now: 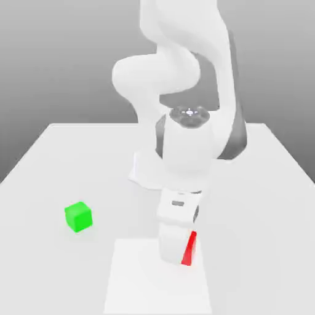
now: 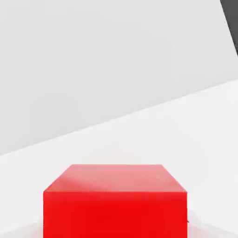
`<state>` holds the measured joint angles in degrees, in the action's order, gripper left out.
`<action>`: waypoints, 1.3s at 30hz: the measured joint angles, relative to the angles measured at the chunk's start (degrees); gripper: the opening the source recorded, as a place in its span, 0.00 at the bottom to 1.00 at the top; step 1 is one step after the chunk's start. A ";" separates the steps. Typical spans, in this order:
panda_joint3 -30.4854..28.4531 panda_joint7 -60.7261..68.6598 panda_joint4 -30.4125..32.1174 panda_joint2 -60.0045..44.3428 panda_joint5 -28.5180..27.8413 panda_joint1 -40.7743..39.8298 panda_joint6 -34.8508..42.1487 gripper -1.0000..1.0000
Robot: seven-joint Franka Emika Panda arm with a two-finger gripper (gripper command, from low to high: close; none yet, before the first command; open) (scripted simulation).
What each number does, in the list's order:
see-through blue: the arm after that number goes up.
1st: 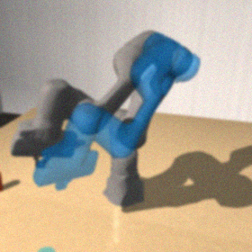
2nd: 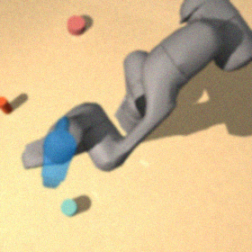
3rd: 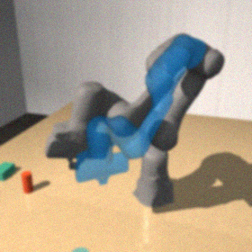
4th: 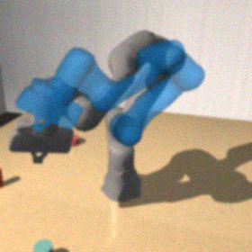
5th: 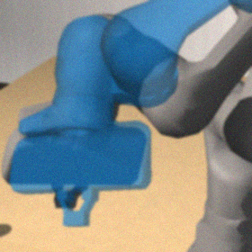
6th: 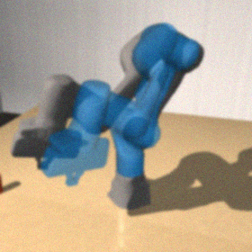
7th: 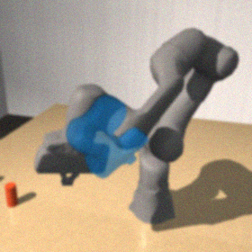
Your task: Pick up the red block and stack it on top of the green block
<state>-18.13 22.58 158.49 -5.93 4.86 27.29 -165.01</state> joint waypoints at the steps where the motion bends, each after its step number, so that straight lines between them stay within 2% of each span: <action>1: -0.30 -0.82 0.16 0.99 -1.14 0.00 0.80 0.00; 7: -1.06 -3.06 1.24 5.73 -5.16 -0.43 5.09 0.00; 9: -2.98 -1.70 1.88 7.10 -8.14 -0.29 5.79 0.00; 13: -6.14 2.05 3.19 9.90 -14.32 -6.74 7.07 0.00; 24: -13.66 15.82 6.63 18.13 -27.51 -17.56 11.04 0.00; 39: -25.70 39.67 11.52 29.39 -38.87 -30.65 16.46 0.00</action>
<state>-43.83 62.25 170.01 23.45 -34.01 -3.36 -148.55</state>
